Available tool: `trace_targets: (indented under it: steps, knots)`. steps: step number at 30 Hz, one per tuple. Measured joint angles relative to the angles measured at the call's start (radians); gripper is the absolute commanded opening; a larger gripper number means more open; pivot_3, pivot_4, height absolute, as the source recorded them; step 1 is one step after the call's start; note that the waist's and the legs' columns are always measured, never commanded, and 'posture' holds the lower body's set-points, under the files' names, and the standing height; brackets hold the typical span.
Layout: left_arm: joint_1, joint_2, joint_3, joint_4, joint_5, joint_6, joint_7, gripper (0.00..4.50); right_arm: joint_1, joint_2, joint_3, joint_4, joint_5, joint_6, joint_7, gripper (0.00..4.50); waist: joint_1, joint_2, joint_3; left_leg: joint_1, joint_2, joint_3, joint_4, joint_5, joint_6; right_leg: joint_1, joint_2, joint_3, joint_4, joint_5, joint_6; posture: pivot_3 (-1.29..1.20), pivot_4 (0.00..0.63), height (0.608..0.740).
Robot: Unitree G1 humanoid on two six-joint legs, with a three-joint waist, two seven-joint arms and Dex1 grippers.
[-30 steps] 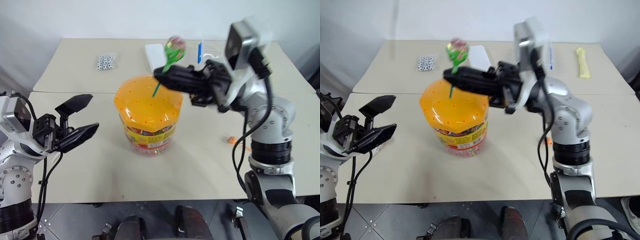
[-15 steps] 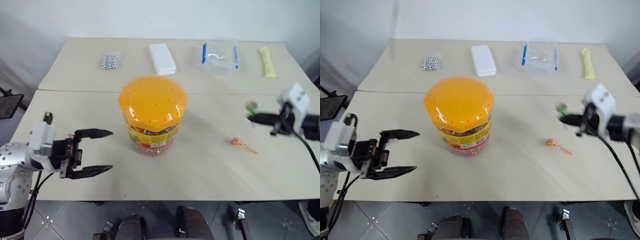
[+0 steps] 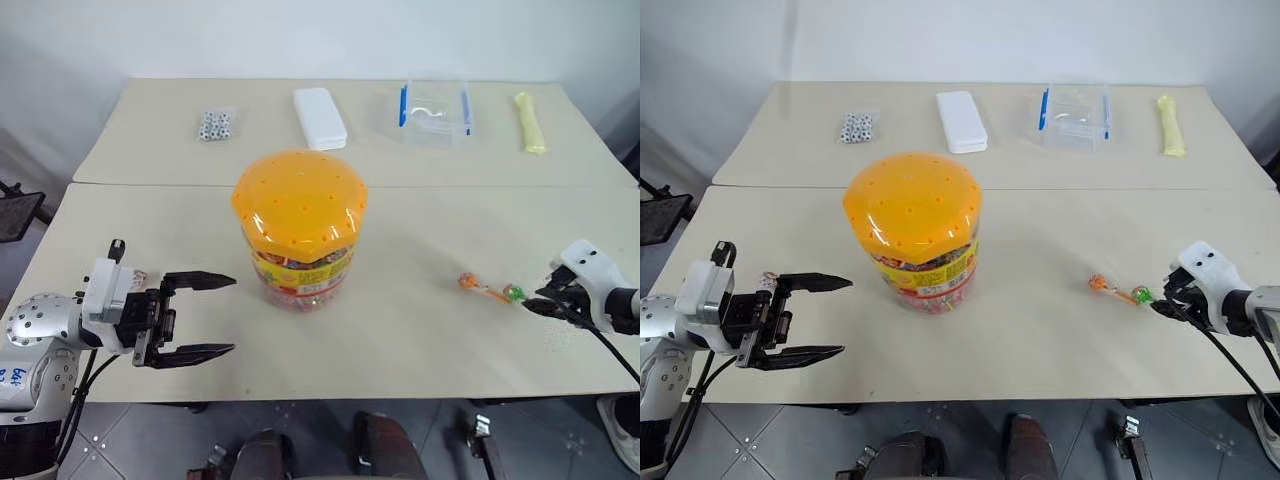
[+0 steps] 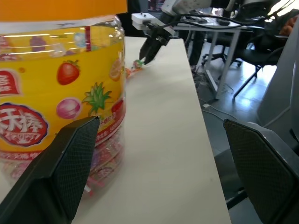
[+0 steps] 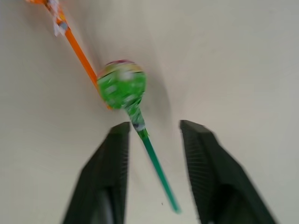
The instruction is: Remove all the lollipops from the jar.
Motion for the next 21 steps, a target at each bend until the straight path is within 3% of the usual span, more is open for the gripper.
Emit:
trace_targets:
  steps: [5,7,10,12,15,21]
  knots:
    - [-0.061,0.005,0.039,0.018,-0.016,0.015,0.067,4.50,0.056,0.000,-0.073,-0.037,0.042,-0.087,0.095,4.46,0.015,0.000,0.000,0.000,0.000,0.000,0.000,0.000,0.000,0.000,0.000,0.000,0.000,0.000,0.000,0.00,0.150,0.740]
    - [-0.035,0.035,0.037,0.038,0.006,0.028,0.067,4.50,0.100,0.025,-0.167,-0.038,0.089,-0.211,0.200,4.46,0.016,0.000,0.000,0.000,0.000,0.000,-0.001,0.000,0.000,0.000,0.001,0.000,-0.001,0.000,0.000,0.00,0.150,0.740]
    - [0.010,0.079,0.026,0.091,0.103,0.024,0.091,4.50,0.067,0.177,-0.335,-0.074,0.275,-0.388,0.368,4.46,0.013,0.000,0.000,0.001,0.000,0.001,-0.001,0.000,0.000,0.001,0.002,0.000,-0.001,0.000,0.000,0.00,0.150,0.740]
    - [0.016,0.075,0.022,0.120,0.145,-0.004,0.112,4.50,0.043,0.192,-0.348,-0.111,0.323,-0.419,0.402,4.46,0.013,0.000,0.000,0.002,0.000,0.001,0.000,0.000,0.000,0.002,0.002,0.000,-0.001,0.000,0.000,0.00,0.150,0.740]
    - [0.011,0.022,0.031,0.157,0.146,-0.012,0.163,4.50,0.022,0.219,-0.260,-0.227,0.312,-0.487,0.417,4.46,0.014,-0.001,0.000,0.003,0.001,0.000,0.000,0.000,0.000,0.003,0.002,0.000,0.000,0.000,0.000,0.00,0.150,0.740]
    - [0.004,-0.062,0.018,0.150,0.216,-0.065,0.288,4.50,0.050,0.423,-0.002,-0.298,0.252,-0.557,0.361,4.46,0.019,-0.003,-0.001,0.002,-0.001,-0.002,0.000,0.000,0.000,0.002,0.000,-0.002,0.001,0.000,0.000,0.00,0.150,0.740]
